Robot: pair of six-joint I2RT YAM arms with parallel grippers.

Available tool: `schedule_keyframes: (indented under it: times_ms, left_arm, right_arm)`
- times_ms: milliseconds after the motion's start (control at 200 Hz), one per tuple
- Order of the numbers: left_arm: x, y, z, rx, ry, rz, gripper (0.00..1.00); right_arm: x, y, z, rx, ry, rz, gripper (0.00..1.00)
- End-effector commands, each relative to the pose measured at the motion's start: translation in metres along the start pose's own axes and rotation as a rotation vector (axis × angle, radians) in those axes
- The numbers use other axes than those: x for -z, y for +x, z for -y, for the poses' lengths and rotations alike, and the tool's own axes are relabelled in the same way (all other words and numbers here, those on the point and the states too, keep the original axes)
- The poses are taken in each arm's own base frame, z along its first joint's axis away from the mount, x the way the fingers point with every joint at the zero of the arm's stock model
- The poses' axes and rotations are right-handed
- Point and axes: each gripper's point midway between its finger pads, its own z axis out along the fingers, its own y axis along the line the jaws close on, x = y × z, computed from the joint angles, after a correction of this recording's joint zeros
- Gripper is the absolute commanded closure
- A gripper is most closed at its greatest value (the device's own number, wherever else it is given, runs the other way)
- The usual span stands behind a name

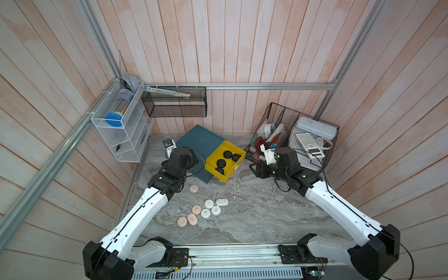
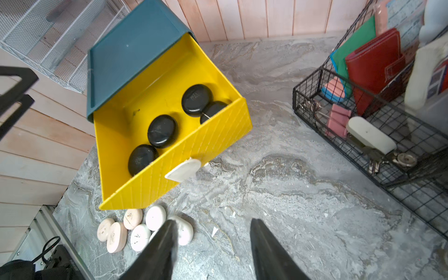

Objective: Put the bluetooth earphones in the drawer according to color
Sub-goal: Close the drawer of the storage box.

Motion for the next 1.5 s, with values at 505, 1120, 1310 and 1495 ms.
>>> schedule_keyframes:
  times_ms: [505,1120,1310,1495]
  left_arm:
    - [-0.063,0.029,-0.005,-0.084,-0.045,-0.176,0.00]
    - [-0.082,0.080,0.000,-0.073,0.031,-0.274,0.03]
    - [-0.082,0.083,0.003,-0.062,0.055,-0.278,0.03]
    - [-0.082,0.085,0.005,-0.054,0.072,-0.285,0.03]
  right_arm:
    - [-0.033,-0.004,-0.022,-0.068,-0.185,0.022,0.59]
    - [-0.079,-0.025,-0.059,-0.123,-0.356,-0.016,0.65]
    - [-0.090,-0.031,-0.063,-0.148,-0.380,-0.007,0.65]
    - [-0.101,-0.046,-0.072,-0.168,-0.419,0.014,0.65]
